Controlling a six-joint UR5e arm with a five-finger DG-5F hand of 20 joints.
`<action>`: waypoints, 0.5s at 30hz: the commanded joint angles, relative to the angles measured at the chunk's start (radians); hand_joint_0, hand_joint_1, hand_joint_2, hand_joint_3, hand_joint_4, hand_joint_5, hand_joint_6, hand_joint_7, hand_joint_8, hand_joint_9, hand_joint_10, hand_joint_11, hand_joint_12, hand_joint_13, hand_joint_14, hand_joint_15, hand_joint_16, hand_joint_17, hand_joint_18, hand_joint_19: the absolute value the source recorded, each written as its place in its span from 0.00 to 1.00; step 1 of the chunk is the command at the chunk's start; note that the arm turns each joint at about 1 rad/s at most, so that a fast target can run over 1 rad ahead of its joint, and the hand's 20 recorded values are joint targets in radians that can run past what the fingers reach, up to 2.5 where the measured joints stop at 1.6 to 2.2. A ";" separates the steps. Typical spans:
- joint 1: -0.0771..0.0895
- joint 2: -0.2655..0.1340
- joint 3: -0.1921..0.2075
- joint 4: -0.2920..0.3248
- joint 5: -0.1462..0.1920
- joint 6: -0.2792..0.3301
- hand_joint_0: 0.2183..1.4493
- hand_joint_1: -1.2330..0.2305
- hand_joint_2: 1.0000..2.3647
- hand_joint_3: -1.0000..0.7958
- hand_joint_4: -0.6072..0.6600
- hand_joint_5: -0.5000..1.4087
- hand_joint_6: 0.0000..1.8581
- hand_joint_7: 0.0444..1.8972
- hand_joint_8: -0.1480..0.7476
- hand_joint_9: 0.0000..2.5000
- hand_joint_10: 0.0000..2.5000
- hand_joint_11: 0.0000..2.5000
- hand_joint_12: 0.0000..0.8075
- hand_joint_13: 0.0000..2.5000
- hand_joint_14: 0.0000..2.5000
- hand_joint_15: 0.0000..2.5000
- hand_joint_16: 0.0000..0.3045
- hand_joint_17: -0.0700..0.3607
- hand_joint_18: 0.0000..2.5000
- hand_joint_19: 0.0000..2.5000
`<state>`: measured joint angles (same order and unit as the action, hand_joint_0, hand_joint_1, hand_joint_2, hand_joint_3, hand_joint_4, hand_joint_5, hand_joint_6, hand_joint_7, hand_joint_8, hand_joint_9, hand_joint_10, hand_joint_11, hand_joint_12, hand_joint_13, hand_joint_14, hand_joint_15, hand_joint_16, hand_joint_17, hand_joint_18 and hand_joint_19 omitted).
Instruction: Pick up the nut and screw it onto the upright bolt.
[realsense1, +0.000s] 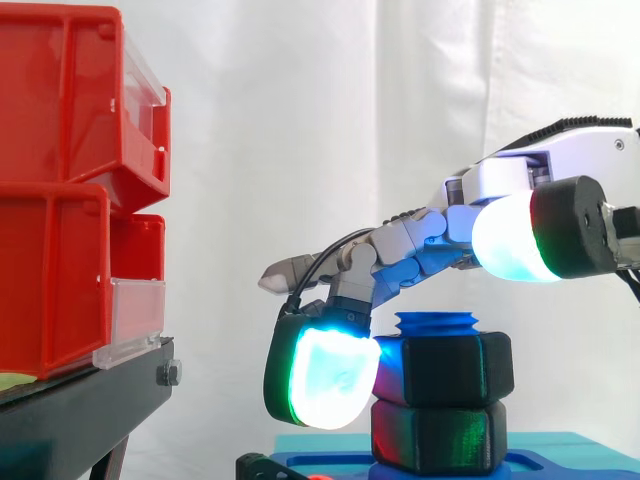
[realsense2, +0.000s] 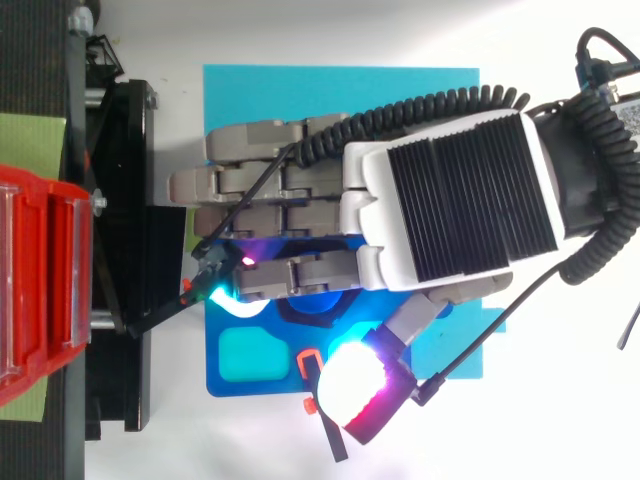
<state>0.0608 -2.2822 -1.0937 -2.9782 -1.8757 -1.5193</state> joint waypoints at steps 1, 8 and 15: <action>-0.004 0.000 0.000 0.001 -0.002 0.001 0.22 0.85 0.00 0.28 0.65 0.22 0.27 0.58 0.42 0.13 0.00 0.00 0.42 0.03 0.00 0.00 0.13 0.38 0.00 0.00; -0.007 0.000 0.000 0.004 -0.002 0.001 0.22 0.84 0.00 0.28 0.64 0.23 0.27 0.63 0.43 0.14 0.00 0.00 0.41 0.04 0.00 0.00 0.13 0.37 0.00 0.00; -0.012 0.000 0.002 0.010 -0.011 -0.006 0.22 0.83 0.00 0.28 0.64 0.23 0.27 0.67 0.44 0.15 0.00 0.00 0.41 0.05 0.00 0.00 0.13 0.36 0.00 0.00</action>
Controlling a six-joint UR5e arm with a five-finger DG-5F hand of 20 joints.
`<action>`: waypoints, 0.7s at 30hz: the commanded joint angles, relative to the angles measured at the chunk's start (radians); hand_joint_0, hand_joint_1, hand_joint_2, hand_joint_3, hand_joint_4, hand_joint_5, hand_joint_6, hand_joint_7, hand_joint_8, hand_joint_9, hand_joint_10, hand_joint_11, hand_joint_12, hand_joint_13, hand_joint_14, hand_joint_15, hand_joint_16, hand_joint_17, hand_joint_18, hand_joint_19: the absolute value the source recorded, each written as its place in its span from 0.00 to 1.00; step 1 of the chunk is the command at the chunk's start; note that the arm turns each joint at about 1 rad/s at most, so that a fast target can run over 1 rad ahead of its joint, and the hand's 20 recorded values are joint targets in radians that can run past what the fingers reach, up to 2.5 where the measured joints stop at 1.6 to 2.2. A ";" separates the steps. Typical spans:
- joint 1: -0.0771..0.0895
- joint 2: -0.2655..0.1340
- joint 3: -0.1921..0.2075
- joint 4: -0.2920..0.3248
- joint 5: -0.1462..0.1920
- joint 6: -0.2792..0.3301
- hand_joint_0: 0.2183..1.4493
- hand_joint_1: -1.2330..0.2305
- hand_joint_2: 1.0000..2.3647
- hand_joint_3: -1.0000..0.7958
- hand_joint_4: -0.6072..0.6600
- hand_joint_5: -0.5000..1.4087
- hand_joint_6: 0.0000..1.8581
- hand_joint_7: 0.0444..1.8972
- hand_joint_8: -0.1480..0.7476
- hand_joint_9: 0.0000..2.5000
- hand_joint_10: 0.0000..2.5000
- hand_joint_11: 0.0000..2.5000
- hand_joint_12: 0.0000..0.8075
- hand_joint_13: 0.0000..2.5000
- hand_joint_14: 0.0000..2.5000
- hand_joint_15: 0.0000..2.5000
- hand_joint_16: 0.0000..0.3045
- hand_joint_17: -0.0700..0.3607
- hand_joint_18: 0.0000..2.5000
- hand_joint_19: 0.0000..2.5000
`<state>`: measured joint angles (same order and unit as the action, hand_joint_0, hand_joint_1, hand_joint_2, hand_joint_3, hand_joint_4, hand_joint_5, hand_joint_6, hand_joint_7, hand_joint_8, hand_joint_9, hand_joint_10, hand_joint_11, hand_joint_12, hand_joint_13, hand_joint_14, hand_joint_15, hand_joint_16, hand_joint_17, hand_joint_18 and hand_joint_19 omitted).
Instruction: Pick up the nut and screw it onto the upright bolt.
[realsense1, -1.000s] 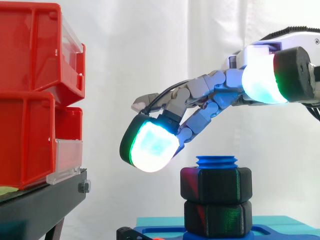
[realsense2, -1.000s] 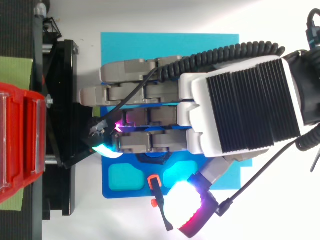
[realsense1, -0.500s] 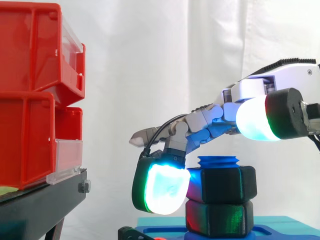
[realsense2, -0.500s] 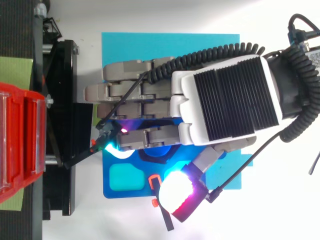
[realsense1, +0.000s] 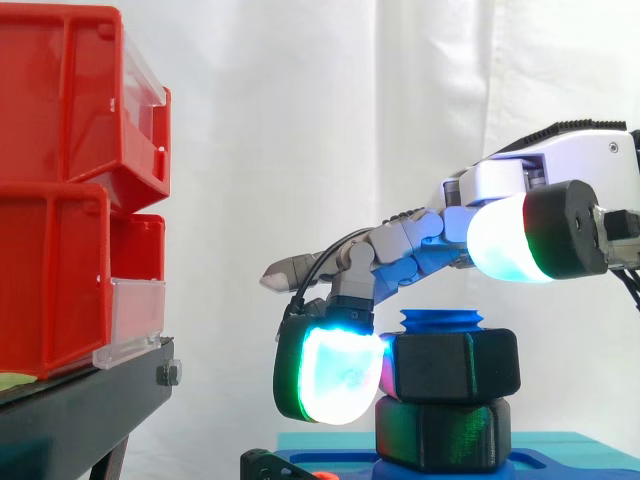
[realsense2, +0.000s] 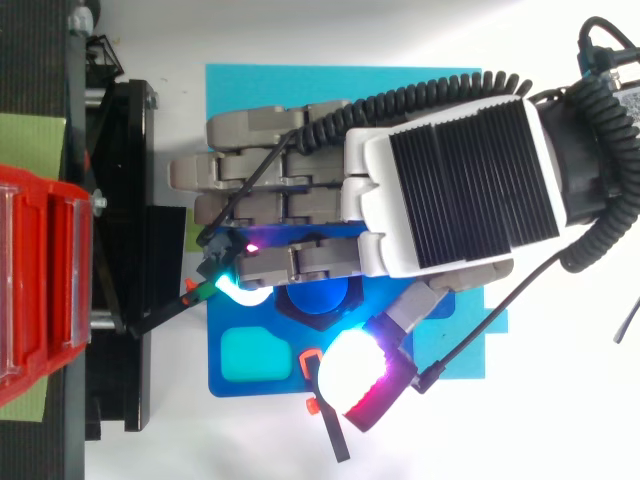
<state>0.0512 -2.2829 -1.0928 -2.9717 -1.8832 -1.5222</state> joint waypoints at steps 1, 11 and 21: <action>-0.004 0.000 -0.001 0.003 -0.004 -0.004 0.22 0.83 0.00 0.28 0.64 0.23 0.27 0.67 0.44 0.15 0.00 0.00 0.41 0.05 0.00 0.00 0.13 0.36 0.00 0.00; -0.016 0.000 0.001 0.005 -0.019 -0.006 0.23 0.80 0.00 0.28 0.63 0.24 0.27 0.75 0.45 0.18 0.00 0.00 0.40 0.08 0.00 0.00 0.12 0.35 0.00 0.00; -0.028 0.000 0.001 0.005 -0.030 -0.012 0.23 0.78 0.00 0.28 0.63 0.24 0.27 0.76 0.45 0.19 0.00 0.00 0.39 0.09 0.00 0.00 0.11 0.34 0.00 0.00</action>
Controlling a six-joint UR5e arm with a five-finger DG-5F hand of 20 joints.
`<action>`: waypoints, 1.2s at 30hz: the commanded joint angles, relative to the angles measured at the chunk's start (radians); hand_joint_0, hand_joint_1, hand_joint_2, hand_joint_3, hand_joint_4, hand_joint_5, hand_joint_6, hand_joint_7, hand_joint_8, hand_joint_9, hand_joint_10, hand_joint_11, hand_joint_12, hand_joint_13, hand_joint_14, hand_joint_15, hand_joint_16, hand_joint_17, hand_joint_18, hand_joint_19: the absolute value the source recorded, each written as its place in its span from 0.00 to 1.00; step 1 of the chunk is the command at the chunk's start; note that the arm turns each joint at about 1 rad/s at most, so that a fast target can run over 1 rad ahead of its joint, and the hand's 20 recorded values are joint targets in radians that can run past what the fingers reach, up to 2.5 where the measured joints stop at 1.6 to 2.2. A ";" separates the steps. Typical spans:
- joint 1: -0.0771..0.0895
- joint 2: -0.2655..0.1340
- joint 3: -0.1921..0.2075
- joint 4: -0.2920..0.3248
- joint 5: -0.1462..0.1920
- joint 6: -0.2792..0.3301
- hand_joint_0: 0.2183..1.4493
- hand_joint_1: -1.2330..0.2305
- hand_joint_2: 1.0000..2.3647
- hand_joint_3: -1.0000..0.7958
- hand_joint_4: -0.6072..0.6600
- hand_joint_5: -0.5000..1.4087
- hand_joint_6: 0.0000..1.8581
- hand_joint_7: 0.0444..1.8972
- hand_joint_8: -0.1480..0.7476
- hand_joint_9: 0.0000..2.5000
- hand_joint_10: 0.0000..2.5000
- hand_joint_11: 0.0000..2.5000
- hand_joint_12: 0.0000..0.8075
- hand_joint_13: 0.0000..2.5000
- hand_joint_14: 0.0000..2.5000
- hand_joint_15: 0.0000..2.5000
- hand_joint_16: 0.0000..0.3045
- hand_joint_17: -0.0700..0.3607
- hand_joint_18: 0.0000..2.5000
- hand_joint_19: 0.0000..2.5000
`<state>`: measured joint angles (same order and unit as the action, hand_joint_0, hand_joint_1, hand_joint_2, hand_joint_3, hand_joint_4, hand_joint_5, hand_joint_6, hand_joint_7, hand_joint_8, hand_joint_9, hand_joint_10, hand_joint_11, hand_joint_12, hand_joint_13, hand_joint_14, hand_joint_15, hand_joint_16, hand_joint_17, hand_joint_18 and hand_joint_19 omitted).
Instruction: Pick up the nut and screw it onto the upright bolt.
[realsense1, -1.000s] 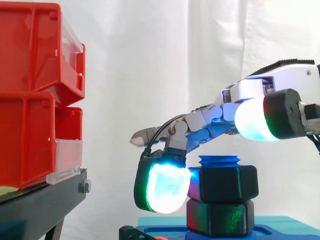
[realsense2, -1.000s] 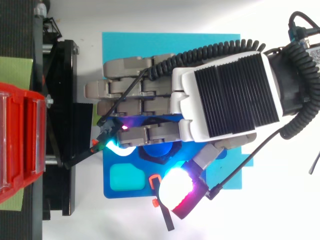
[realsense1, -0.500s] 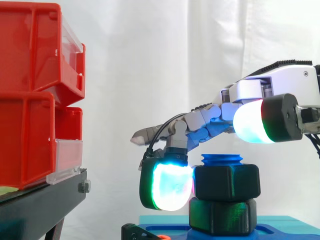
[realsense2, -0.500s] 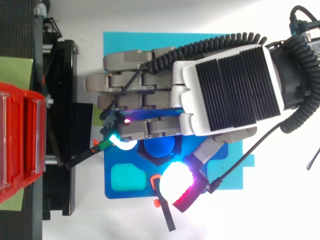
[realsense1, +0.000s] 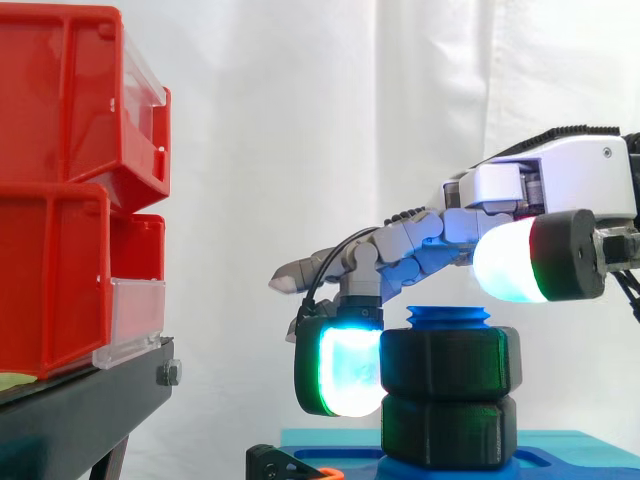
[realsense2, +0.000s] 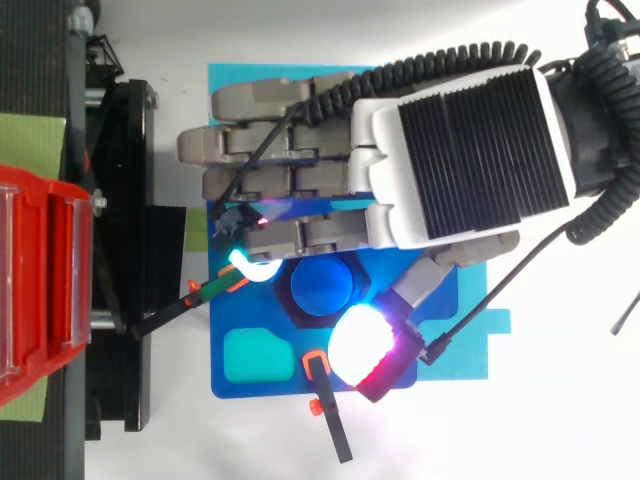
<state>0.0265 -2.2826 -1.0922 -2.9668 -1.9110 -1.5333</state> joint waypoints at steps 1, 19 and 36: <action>-0.003 0.000 0.000 0.000 -0.002 -0.001 0.23 0.78 0.00 0.28 0.63 0.24 0.28 0.76 0.46 0.19 0.00 0.00 0.39 0.09 0.00 0.00 0.11 0.34 0.00 0.00; -0.034 0.000 0.026 -0.032 -0.037 -0.028 0.24 0.77 0.00 0.28 0.57 0.28 0.29 0.81 0.45 0.33 0.00 0.00 0.32 0.20 0.00 0.00 0.07 0.28 0.03 0.00; -0.051 0.000 0.061 -0.081 -0.046 -0.034 0.23 0.77 0.00 0.28 0.63 0.27 0.27 0.70 0.45 0.47 0.00 0.00 0.26 0.29 0.00 0.00 0.05 0.25 0.14 0.00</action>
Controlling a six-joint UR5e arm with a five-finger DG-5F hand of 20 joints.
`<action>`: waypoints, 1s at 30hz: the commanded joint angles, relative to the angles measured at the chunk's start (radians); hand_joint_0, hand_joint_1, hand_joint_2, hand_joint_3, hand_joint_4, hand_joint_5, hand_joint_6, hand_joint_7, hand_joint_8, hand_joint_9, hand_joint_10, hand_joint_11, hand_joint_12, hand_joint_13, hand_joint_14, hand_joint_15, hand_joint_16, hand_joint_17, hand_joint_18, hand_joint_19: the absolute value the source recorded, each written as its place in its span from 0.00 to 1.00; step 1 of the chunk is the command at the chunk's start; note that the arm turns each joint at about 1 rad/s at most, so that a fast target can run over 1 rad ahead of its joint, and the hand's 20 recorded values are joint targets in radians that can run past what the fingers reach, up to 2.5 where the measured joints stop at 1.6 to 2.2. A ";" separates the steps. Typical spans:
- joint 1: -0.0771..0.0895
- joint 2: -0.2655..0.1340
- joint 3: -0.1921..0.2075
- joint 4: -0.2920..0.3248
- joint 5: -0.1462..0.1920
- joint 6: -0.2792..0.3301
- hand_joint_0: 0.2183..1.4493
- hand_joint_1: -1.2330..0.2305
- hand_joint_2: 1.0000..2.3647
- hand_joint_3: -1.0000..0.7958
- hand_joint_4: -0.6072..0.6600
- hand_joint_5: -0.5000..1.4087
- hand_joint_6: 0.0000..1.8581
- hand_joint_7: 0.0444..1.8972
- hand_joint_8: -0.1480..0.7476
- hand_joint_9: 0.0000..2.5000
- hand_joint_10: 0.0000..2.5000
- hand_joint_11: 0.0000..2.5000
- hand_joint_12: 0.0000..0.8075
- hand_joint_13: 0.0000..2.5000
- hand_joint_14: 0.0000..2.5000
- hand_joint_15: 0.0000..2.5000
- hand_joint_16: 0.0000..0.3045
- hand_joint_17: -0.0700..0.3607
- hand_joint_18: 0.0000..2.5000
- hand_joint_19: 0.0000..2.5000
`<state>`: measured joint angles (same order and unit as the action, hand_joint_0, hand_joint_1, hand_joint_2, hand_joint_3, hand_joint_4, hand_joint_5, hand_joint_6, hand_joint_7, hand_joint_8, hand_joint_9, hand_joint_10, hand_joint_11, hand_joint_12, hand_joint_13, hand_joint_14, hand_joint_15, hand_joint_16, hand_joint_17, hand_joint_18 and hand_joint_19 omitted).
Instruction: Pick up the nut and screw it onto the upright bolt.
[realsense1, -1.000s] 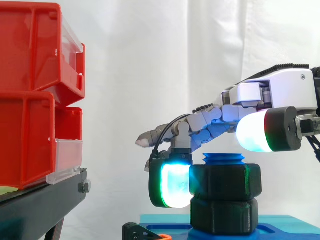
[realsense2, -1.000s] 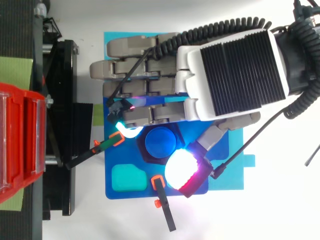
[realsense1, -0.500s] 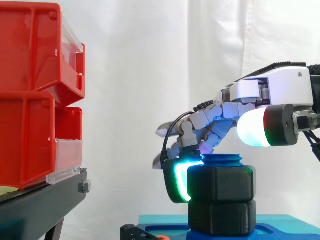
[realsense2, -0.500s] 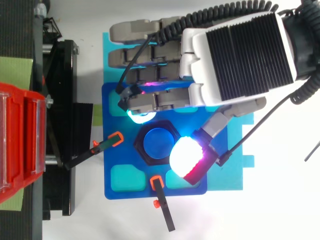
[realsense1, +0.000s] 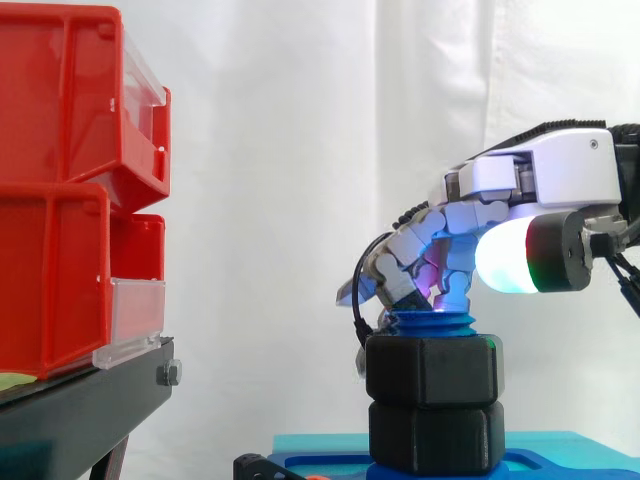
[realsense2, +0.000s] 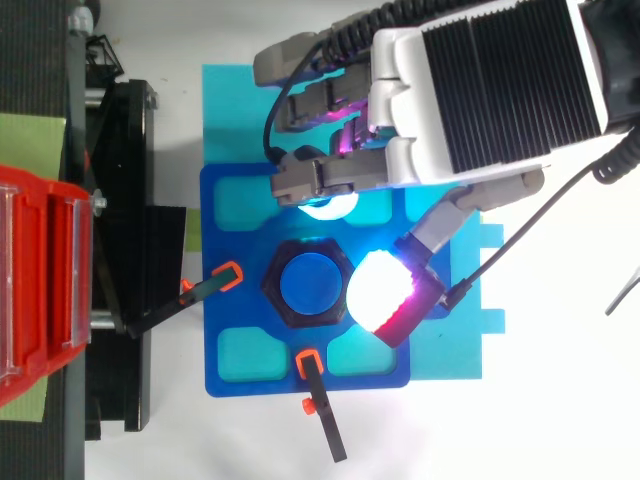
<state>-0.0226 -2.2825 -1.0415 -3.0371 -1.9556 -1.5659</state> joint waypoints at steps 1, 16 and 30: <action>-0.002 0.000 0.014 -0.014 -0.002 -0.002 0.23 0.77 0.00 0.28 0.64 0.26 0.27 0.67 0.45 0.45 0.00 0.00 0.26 0.29 0.00 0.00 0.06 0.25 0.13 0.00; 0.013 0.000 0.026 0.001 0.004 0.000 0.22 0.82 0.00 0.28 0.65 0.21 0.27 0.41 0.43 0.31 0.00 0.00 0.36 0.20 0.00 0.00 0.10 0.32 0.04 0.00; 0.053 0.000 0.026 -0.026 0.035 0.047 0.24 0.78 0.00 0.28 0.69 0.24 0.27 0.52 0.45 0.33 0.00 0.00 0.36 0.21 0.00 0.00 0.09 0.31 0.05 0.00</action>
<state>0.0246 -2.2825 -1.0155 -3.0577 -1.9249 -1.5291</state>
